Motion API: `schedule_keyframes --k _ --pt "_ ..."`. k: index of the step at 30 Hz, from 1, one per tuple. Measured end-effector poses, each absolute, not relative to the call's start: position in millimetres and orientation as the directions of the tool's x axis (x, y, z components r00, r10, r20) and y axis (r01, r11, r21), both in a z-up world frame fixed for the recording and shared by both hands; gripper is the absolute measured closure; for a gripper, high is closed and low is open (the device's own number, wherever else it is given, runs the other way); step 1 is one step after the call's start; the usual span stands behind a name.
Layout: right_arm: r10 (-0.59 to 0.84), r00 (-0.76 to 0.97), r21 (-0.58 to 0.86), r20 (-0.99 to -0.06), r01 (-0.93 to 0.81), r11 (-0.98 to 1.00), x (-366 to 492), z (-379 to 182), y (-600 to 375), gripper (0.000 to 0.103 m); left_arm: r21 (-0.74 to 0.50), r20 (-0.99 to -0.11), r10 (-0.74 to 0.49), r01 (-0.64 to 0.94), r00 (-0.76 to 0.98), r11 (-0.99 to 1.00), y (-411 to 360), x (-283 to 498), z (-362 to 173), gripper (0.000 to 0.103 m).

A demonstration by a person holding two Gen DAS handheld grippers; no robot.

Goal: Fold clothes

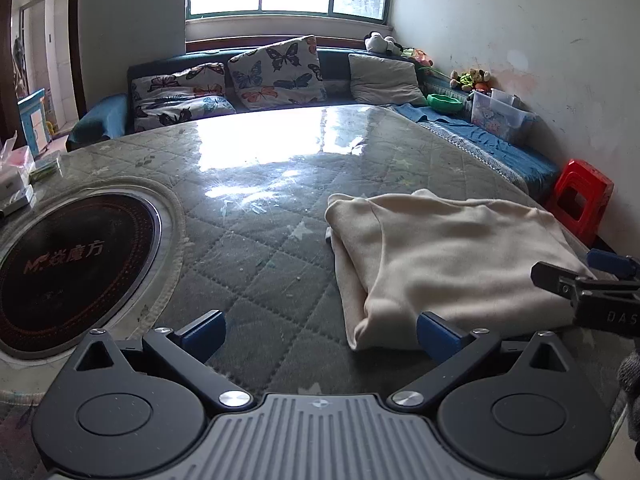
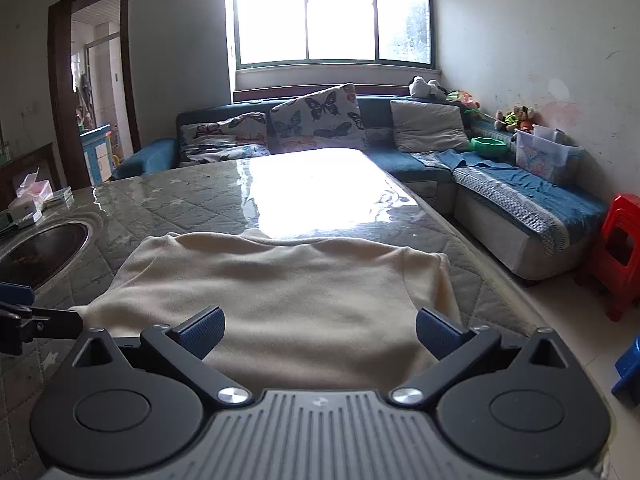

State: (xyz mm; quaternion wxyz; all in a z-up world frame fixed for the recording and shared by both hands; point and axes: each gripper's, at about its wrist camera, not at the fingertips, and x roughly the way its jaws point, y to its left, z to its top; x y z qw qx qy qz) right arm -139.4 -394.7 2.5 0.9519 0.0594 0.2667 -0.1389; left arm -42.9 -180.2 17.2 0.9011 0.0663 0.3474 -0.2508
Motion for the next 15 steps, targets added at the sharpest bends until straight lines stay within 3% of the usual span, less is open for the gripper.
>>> schedule_keyframes --k 15 --pt "-0.286 0.793 -0.020 -0.538 0.327 0.945 -169.2 -2.9 -364.8 0.000 -0.006 -0.646 -0.425 0.552 0.634 0.833 -178.4 -78.7 4.1 0.000"
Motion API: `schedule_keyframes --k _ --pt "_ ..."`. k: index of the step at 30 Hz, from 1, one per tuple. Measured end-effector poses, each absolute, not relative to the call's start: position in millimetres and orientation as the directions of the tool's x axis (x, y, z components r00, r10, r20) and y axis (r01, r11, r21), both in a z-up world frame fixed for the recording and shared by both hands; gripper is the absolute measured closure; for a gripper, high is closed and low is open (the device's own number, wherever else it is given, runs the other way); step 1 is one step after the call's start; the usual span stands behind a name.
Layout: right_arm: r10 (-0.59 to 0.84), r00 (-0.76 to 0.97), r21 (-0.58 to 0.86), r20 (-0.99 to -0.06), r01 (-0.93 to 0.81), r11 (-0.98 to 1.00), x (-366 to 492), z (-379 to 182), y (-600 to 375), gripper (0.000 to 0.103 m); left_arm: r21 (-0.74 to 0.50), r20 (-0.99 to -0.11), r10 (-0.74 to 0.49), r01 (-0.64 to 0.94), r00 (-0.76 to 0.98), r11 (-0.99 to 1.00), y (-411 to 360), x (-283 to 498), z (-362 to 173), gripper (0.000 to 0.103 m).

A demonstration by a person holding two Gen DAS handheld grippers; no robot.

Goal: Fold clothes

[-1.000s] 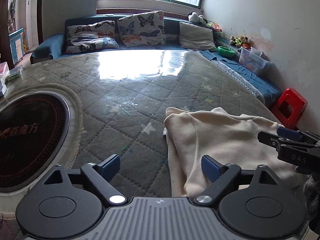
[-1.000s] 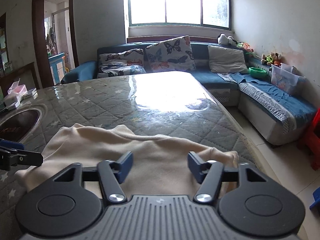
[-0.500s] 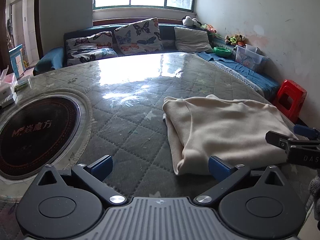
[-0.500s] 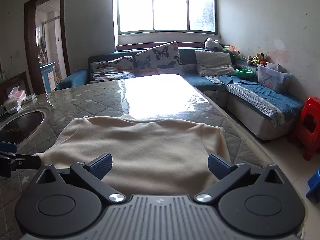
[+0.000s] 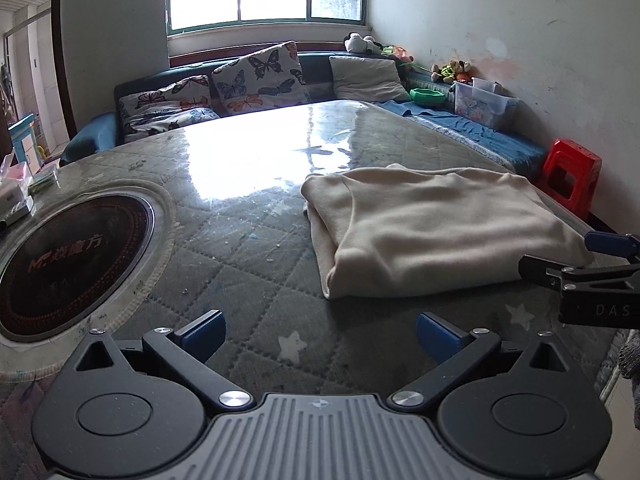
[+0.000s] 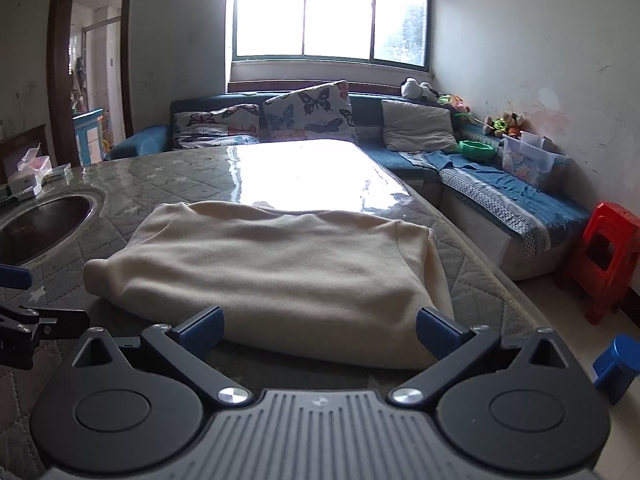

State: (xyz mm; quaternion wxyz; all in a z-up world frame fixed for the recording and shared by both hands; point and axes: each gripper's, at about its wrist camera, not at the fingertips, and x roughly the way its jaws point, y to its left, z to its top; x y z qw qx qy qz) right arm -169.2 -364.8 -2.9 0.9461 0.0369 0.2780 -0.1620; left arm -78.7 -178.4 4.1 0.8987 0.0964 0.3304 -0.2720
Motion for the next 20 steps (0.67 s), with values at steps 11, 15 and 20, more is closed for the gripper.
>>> schedule_keyframes --k 11,15,20 --pt "-0.304 0.780 0.033 -0.547 0.383 0.923 -188.2 -5.9 -365.8 0.000 -0.002 -0.641 -0.449 0.583 0.623 0.813 -181.8 -92.4 0.1 0.000" --pt "-0.303 0.781 0.020 -0.546 0.374 0.927 -191.4 -7.1 -360.1 0.000 0.001 -0.639 -0.454 0.591 0.621 0.807 -182.9 -96.5 -0.7 0.000" --pt "-0.304 0.778 0.016 -0.550 0.374 0.927 -194.0 -8.9 -357.3 0.000 0.001 -0.638 -0.466 0.606 0.613 0.795 -184.0 -100.7 -1.1 0.000"
